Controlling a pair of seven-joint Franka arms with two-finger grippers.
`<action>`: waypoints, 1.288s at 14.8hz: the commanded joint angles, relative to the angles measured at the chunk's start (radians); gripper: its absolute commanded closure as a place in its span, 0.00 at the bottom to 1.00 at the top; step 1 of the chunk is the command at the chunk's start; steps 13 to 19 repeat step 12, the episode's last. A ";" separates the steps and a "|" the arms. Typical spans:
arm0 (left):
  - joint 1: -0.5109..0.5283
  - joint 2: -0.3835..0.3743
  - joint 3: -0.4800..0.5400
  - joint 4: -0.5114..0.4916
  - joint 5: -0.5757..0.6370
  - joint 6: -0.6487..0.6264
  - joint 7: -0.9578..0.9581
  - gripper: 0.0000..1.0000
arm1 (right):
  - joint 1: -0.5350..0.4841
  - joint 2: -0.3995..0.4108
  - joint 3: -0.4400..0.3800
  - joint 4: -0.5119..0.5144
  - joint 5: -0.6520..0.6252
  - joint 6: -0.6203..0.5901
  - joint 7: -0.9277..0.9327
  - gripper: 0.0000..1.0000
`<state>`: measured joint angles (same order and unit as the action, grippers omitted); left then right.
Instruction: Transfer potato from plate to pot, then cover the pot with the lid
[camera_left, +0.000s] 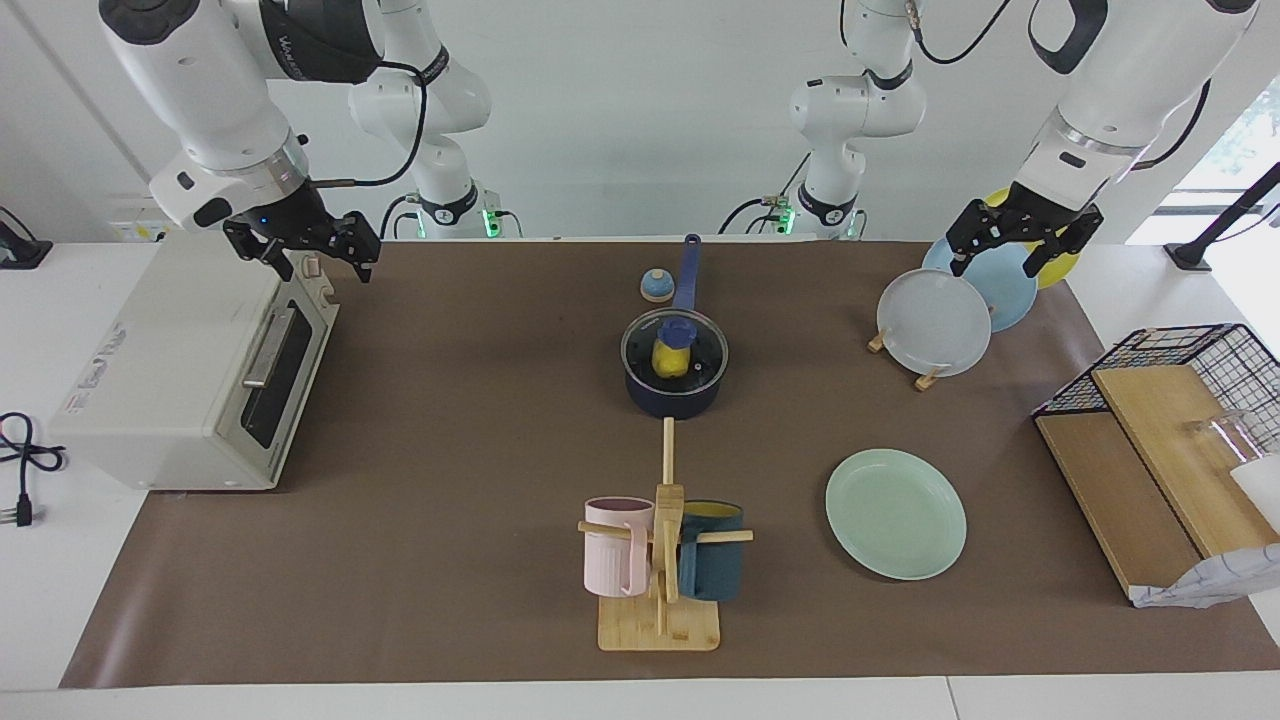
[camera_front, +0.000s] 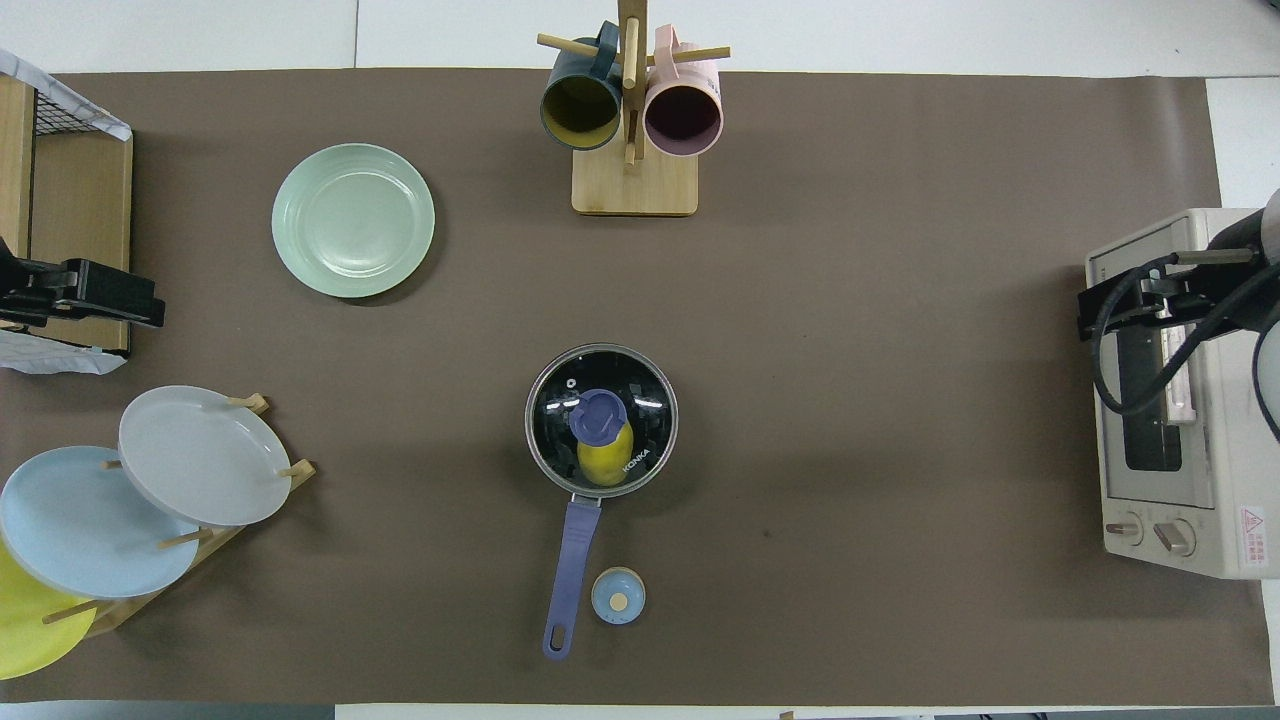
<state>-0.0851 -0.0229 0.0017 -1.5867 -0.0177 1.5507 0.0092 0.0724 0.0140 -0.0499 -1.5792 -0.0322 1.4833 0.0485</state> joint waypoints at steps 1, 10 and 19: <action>0.002 -0.020 -0.003 -0.019 0.016 -0.009 -0.008 0.00 | -0.006 -0.038 0.004 -0.028 0.012 0.011 -0.033 0.00; 0.002 -0.020 0.000 -0.019 0.016 -0.009 -0.008 0.00 | -0.011 -0.045 0.002 -0.031 0.031 0.015 -0.033 0.00; 0.002 -0.020 0.000 -0.019 0.016 -0.009 -0.008 0.00 | -0.014 -0.045 0.002 -0.030 0.043 0.017 -0.033 0.00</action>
